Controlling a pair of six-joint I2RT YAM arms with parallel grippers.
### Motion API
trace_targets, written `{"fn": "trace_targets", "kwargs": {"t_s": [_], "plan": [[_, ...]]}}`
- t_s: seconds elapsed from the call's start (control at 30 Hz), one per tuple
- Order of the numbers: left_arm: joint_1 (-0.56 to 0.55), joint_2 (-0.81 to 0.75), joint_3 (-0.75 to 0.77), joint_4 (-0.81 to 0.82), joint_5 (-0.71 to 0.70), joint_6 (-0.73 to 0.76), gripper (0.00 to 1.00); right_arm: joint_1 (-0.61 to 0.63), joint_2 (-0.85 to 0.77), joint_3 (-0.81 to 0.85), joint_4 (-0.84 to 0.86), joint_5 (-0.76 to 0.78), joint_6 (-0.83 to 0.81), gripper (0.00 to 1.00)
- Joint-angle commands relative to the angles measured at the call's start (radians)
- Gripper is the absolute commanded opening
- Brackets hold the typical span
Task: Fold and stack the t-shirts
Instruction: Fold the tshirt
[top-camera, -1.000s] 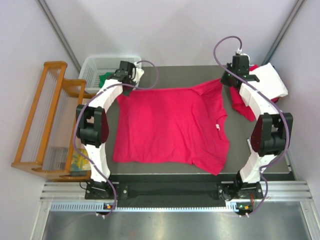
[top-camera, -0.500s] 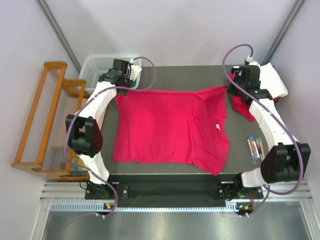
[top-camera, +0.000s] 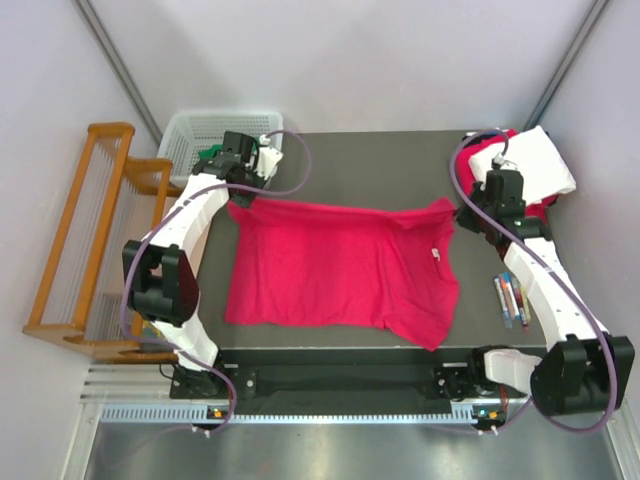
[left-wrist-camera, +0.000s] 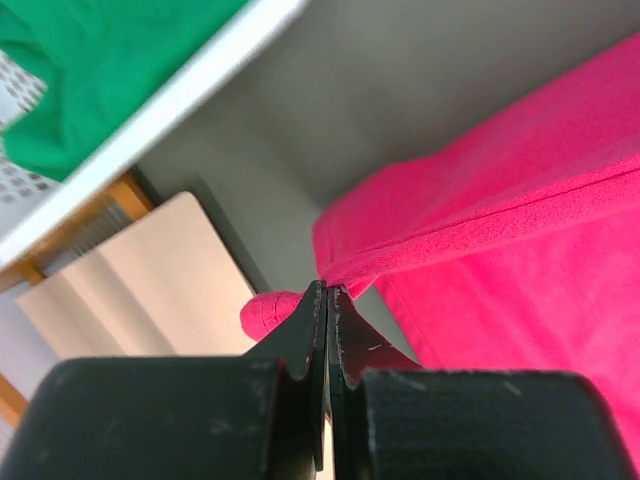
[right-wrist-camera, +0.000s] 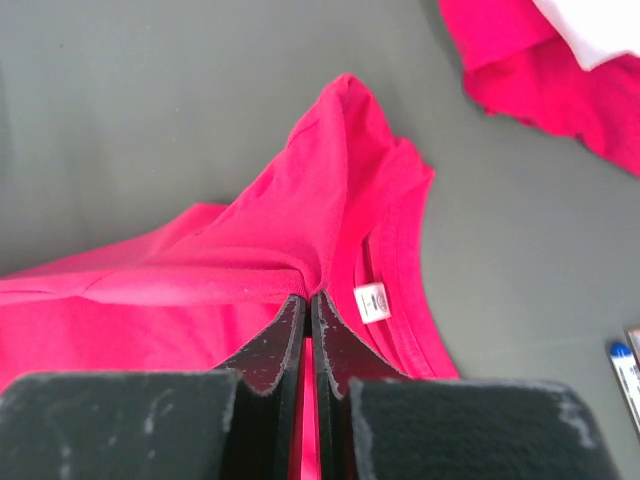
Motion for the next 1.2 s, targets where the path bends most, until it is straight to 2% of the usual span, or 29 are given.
{"fn": "trace_targets", "kwargs": {"t_s": [0.0, 0.33, 0.6, 1.0, 1.03, 1.07, 1.1, 1.13, 1.17], "plan": [[0.002, -0.09, -0.026, -0.032, 0.045, 0.003, 0.0, -0.007, -0.081, -0.051, 0.009, 0.009, 0.01, 0.0], [-0.014, -0.144, -0.061, -0.072, 0.073, 0.01, 0.0, -0.009, -0.145, -0.203, -0.002, -0.006, 0.026, 0.0], [-0.029, -0.152, -0.074, -0.138, 0.145, 0.008, 0.0, -0.009, -0.161, -0.237, -0.031, -0.012, 0.033, 0.0], [-0.05, -0.221, -0.235, -0.202, 0.217, 0.037, 0.0, -0.007, -0.164, -0.304, -0.032, -0.025, 0.021, 0.0], [-0.05, -0.228, -0.253, -0.21, 0.229, 0.039, 0.0, -0.007, -0.164, -0.313, -0.035, -0.025, 0.02, 0.01], [-0.05, -0.228, -0.262, -0.216, 0.238, 0.043, 0.0, -0.007, -0.165, -0.317, -0.037, -0.055, 0.018, 0.11], [-0.05, -0.228, -0.27, -0.222, 0.243, 0.049, 0.0, -0.007, -0.167, -0.321, -0.044, -0.058, 0.017, 0.14], [-0.05, -0.225, -0.282, -0.227, 0.255, 0.051, 0.02, -0.009, -0.174, -0.324, -0.049, -0.058, 0.017, 0.16], [-0.05, -0.222, -0.285, -0.24, 0.26, 0.052, 0.18, -0.007, -0.177, -0.324, -0.055, -0.058, 0.017, 0.19]]}}
